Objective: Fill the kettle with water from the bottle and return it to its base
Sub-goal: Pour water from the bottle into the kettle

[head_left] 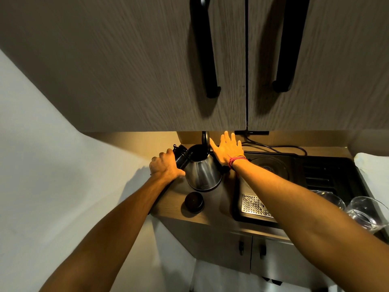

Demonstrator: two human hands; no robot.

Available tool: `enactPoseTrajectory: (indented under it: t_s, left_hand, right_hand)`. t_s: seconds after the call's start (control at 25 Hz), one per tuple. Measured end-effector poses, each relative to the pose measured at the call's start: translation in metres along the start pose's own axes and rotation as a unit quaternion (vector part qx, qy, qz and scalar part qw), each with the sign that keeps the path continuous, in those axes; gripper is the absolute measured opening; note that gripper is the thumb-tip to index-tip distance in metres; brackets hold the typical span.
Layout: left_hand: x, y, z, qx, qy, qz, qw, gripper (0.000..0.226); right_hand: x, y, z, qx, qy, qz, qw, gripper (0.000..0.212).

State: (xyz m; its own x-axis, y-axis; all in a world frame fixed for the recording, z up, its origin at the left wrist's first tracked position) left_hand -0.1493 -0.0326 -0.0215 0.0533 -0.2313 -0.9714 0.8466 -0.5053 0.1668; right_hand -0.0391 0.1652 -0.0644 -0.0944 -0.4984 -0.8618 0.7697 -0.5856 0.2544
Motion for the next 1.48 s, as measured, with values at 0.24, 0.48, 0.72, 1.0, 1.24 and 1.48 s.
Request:
enactPoseTrajectory:
  t_s: [0.24, 0.48, 0.72, 1.0, 1.24, 1.48]
  left_hand:
    - [-0.002, 0.002, -0.004, 0.000, -0.015, 0.002, 1.000, 0.082]
    - [-0.004, 0.001, -0.005, 0.000, -0.024, 0.007, 1.000, 0.084]
    - [-0.002, -0.002, -0.006, 0.012, -0.007, -0.008, 1.000, 0.083]
    - [0.012, -0.008, -0.008, 0.053, 0.148, -0.015, 0.987, 0.088]
    - [0.045, -0.007, 0.012, 0.078, 0.423, -0.066, 0.900, 0.077]
    - [0.070, -0.009, 0.034, 0.038, 0.526, -0.129, 0.840, 0.081]
  right_hand:
    - [0.002, -0.001, -0.001, -0.004, 0.019, 0.008, 1.000, 0.085]
    - [0.003, -0.003, 0.000, -0.019, 0.035, 0.015, 0.999, 0.081]
    - [0.003, -0.004, 0.001, -0.014, 0.020, 0.002, 1.000, 0.082]
    - [0.007, -0.006, 0.002, -0.070, 0.128, 0.035, 0.989, 0.067]
    - [0.009, -0.010, 0.003, -0.113, 0.085, 0.054, 0.988, 0.068]
    - [0.008, -0.011, 0.008, -0.129, 0.084, 0.013, 0.988, 0.050]
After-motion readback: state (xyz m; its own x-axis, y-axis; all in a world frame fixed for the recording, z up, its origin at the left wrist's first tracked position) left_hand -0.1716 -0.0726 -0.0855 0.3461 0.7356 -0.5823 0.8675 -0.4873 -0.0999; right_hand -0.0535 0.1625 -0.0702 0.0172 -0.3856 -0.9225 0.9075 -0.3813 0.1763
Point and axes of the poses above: each hand's wrist, its own y-axis away from the middle knuckle, its own x-axis out of the palm, z = x × y, the point moved 3 cm from there along -y, towards the middle knuckle, and after that the axes turned 10 degrees about z, right-handed, at the moved point
